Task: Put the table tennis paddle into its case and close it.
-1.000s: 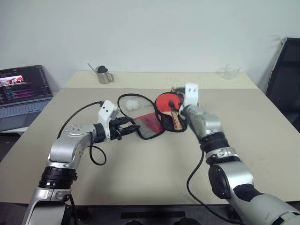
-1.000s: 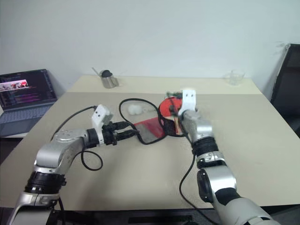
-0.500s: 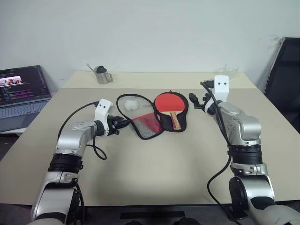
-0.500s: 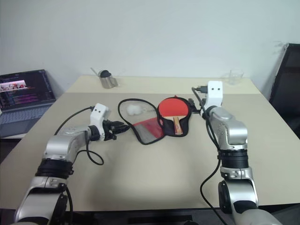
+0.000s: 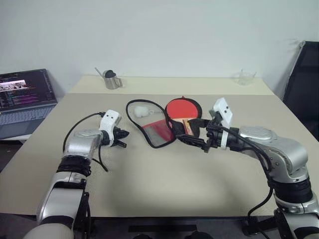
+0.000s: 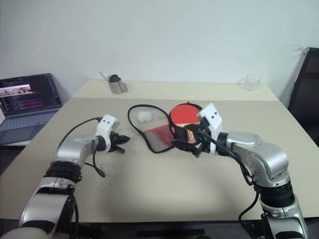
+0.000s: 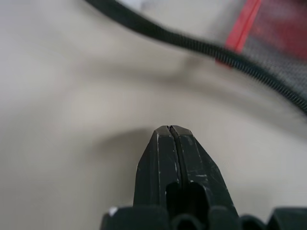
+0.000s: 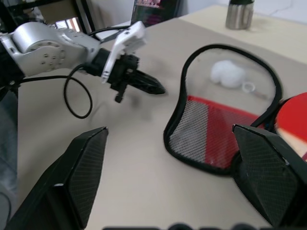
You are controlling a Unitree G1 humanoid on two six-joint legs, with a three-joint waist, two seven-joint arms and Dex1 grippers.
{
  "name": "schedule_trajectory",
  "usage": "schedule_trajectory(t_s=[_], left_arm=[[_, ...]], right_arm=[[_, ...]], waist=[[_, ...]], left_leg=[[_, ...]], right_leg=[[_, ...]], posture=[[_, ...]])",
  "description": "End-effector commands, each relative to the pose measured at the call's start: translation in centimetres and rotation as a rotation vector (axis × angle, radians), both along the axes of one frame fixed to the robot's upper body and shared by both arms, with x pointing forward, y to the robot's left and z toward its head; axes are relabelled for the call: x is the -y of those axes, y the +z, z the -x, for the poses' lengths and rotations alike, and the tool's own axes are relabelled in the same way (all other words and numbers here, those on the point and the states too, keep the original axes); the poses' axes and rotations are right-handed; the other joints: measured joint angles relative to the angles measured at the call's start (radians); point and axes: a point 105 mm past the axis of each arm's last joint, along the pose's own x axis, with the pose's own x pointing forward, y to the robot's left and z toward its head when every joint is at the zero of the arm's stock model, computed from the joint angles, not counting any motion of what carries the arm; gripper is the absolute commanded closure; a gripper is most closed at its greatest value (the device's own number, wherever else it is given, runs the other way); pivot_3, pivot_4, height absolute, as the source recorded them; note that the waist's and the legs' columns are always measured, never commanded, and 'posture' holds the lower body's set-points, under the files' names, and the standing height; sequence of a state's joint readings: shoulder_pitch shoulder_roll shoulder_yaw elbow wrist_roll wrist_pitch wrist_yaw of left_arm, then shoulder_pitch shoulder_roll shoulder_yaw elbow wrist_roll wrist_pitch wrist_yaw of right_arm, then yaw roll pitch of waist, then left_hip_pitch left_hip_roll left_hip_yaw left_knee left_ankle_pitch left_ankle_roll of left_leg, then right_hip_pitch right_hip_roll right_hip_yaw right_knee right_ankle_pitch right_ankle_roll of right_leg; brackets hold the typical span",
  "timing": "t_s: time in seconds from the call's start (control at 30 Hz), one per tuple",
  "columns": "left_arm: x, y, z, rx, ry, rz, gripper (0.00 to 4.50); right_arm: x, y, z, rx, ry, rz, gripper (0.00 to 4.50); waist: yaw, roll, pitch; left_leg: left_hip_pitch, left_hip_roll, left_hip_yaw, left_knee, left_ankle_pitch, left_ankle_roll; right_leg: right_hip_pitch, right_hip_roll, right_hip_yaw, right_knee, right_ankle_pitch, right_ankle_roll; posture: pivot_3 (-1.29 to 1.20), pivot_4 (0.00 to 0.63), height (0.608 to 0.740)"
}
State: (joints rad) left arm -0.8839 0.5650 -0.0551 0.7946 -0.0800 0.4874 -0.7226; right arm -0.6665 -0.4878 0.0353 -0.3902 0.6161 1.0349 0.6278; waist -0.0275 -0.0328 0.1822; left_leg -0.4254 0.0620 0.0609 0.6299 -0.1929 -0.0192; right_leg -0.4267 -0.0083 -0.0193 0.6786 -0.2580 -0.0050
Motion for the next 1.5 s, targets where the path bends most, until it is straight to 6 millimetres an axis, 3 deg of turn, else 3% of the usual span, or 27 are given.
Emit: schedule_trajectory(t_s=[0.03,0.23,0.37,0.47,0.63,0.77,0.87,0.97,1.03,1.17,1.3,1.4,1.5], left_arm=[[1.4,1.7,-1.3,0.070,-0.025,-0.037,4.49],[4.6,2.9,-2.2,0.118,-0.078,0.037,4.49],[6.8,3.9,-1.9,0.154,-0.144,0.105,4.49],[7.7,4.9,-1.8,0.181,-0.170,0.134,4.49],[10.4,6.4,-1.5,0.238,-0.229,0.160,4.49],[12.0,7.3,-1.7,0.282,-0.218,0.203,4.49],[15.0,8.4,-2.6,0.335,-0.174,0.217,4.49],[19.3,9.1,-3.1,0.368,-0.182,0.205,4.49],[20.2,8.8,-3.3,0.361,-0.171,0.194,4.49],[20.6,6.8,-3.3,0.329,-0.167,0.138,4.49],[18.4,6.9,-3.5,0.342,-0.175,0.116,4.49],[16.3,8.9,-2.9,0.404,-0.273,0.143,4.49],[14.7,12.1,-0.5,0.491,-0.470,0.236,4.49]], right_arm=[[-0.6,1.0,0.2,0.042,0.016,-0.026,0.00],[-0.8,0.4,0.2,0.040,0.010,-0.008,0.00],[0.2,0.1,-0.1,0.048,-0.027,0.014,0.00],[2.0,0.2,-0.5,0.069,-0.068,0.042,0.00],[6.9,0.8,-1.2,0.099,-0.191,0.090,0.00],[8.6,0.8,-1.0,0.105,-0.234,0.109,0.00],[9.8,1.0,-1.0,0.111,-0.279,0.108,0.00],[10.3,1.0,-1.1,0.113,-0.312,0.116,0.00],[10.4,1.2,-1.0,0.119,-0.317,0.112,0.00],[10.8,1.4,-0.6,0.122,-0.338,0.108,0.00],[10.9,1.2,-0.4,0.116,-0.346,0.100,0.00],[10.3,1.2,-0.5,0.097,-0.344,0.049,0.00],[9.3,1.1,-1.8,0.045,-0.372,-0.065,0.00]], waist=[[0.001,0.000,0.000],[0.001,0.000,0.000],[0.001,0.000,0.000],[0.000,0.000,0.000],[0.002,-0.001,0.000],[0.003,-0.001,0.001],[0.005,-0.002,0.001],[0.011,-0.003,0.002],[0.011,-0.003,0.002],[-0.004,-0.003,0.002],[-0.006,-0.003,0.002],[-0.008,-0.003,0.002],[-0.008,-0.003,0.002]], left_leg=[[0.000,0.000,0.000,0.000,0.000,0.000],[-0.002,0.000,0.000,-0.001,0.000,0.000],[-0.002,0.000,0.000,-0.001,0.000,0.000],[-0.002,0.000,0.000,-0.001,0.000,0.000],[-0.002,-0.001,0.000,0.000,0.000,0.000],[-0.002,-0.001,0.000,0.000,0.000,0.000],[-0.002,-0.002,0.000,0.000,0.000,0.000],[-0.002,-0.003,-0.001,0.001,0.000,0.000],[-0.002,-0.005,0.000,0.001,0.000,0.000],[0.000,-0.005,0.001,-0.001,0.000,0.000],[0.001,-0.002,0.001,-0.001,0.000,0.000],[0.001,-0.001,0.001,-0.001,0.000,0.000],[0.003,0.000,0.001,-0.001,0.000,-0.001]], right_leg=[[0.000,0.000,0.000,0.000,0.000,0.000],[0.000,0.001,0.000,-0.002,0.000,0.000],[0.000,0.001,0.000,-0.003,0.000,0.000],[-0.001,0.001,0.000,-0.002,0.000,0.000],[0.000,0.001,0.000,-0.002,0.000,0.000],[0.000,0.001,0.000,-0.003,0.000,0.000],[0.000,0.002,0.000,-0.002,0.000,0.000],[0.000,0.002,0.000,-0.002,0.001,0.001],[0.001,0.001,0.001,-0.003,0.001,0.002],[0.001,0.002,0.005,-0.005,0.001,0.002],[0.000,0.005,0.005,-0.004,0.001,0.002],[0.000,0.006,0.005,-0.003,0.001,0.002],[0.000,0.006,0.005,-0.001,0.001,0.002]], posture=[[0.00,0.150,0.740],[0.00,0.150,0.740],[0.00,0.150,0.740],[0.00,0.150,0.740],[0.00,0.150,0.740],[0.00,0.150,0.740],[0.00,0.150,0.740],[0.00,0.150,0.740],[0.00,0.150,0.740],[0.00,0.150,0.740],[0.00,0.150,0.740],[0.00,0.150,0.740],[0.00,0.150,0.740]])
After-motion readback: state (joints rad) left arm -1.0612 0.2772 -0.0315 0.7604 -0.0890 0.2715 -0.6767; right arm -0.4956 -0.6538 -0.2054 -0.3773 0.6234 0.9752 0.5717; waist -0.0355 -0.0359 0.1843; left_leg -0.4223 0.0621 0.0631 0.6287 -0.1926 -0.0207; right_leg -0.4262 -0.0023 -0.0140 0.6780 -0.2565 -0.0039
